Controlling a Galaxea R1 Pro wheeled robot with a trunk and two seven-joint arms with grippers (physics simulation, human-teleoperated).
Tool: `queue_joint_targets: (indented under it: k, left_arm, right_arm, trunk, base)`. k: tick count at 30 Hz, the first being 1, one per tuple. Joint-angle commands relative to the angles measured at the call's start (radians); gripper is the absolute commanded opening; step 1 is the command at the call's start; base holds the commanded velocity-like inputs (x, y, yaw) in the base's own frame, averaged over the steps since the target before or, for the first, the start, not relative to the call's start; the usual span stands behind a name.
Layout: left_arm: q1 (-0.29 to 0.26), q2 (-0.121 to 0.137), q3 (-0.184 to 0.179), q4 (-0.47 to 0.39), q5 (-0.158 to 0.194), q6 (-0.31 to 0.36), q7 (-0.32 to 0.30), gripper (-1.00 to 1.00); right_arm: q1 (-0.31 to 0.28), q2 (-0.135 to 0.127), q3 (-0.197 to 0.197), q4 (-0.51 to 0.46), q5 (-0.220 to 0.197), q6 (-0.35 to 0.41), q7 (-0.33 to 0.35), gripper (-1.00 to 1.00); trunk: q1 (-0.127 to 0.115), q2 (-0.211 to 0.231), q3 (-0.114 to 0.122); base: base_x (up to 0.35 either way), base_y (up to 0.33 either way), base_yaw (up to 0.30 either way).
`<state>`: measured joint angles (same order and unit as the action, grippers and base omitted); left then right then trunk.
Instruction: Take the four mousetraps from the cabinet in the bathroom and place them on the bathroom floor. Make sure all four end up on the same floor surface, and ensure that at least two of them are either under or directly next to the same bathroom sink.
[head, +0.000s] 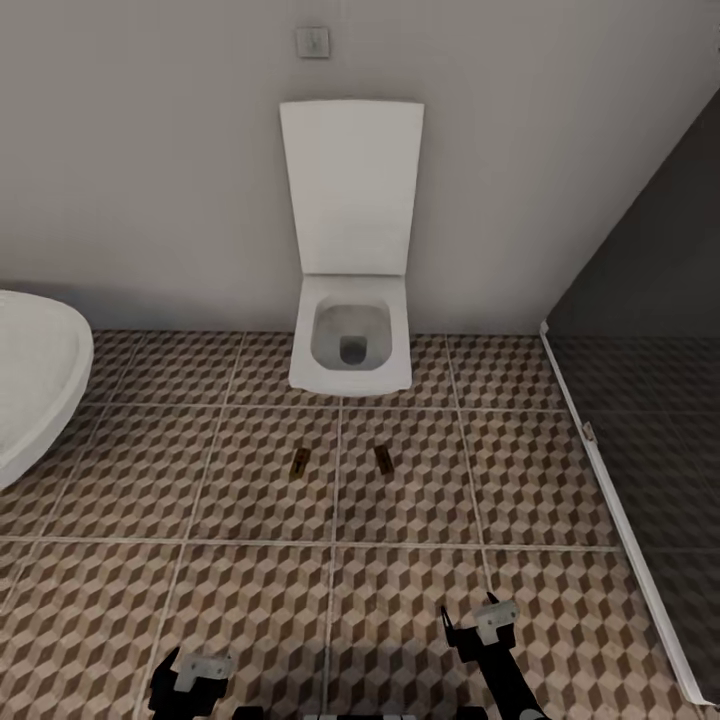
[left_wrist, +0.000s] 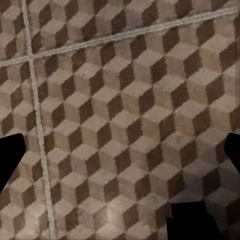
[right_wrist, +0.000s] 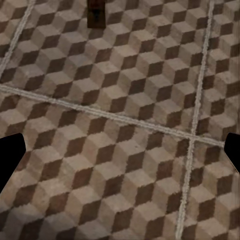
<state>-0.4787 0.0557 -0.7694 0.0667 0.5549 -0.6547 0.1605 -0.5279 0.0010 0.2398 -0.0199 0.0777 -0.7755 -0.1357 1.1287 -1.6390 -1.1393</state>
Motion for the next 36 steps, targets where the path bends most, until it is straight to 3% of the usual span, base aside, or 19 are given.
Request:
queue_joint_targets:
  k: [1, 23, 36]
  left_arm:
    - [0.002, -0.001, -0.008, 0.002, -0.002, -0.008, 0.008, 1.0]
    - [0.02, 0.013, -0.008, 0.006, -0.001, -0.026, 0.008, 1.0]
    - [0.023, 0.013, -0.008, 0.006, -0.001, -0.026, 0.008, 1.0]
  right_arm:
    - [0.0, -0.001, 0.004, 0.001, 0.008, -0.003, -0.011, 1.0]
    - [0.003, 0.0, 0.004, 0.002, 0.008, -0.005, -0.017, 1.0]
    - [0.005, 0.0, 0.004, 0.002, 0.008, -0.005, -0.018, 1.0]
  trunk:
    - [-0.004, 0.007, 0.003]
    - [-0.088, 0.161, 0.072]
    - [-0.138, 0.252, 0.129]
  base:
    - [0.0, 0.0, 0.0]
    - [0.0, 0.0, 0.0]
    - [0.0, 0.0, 0.0]
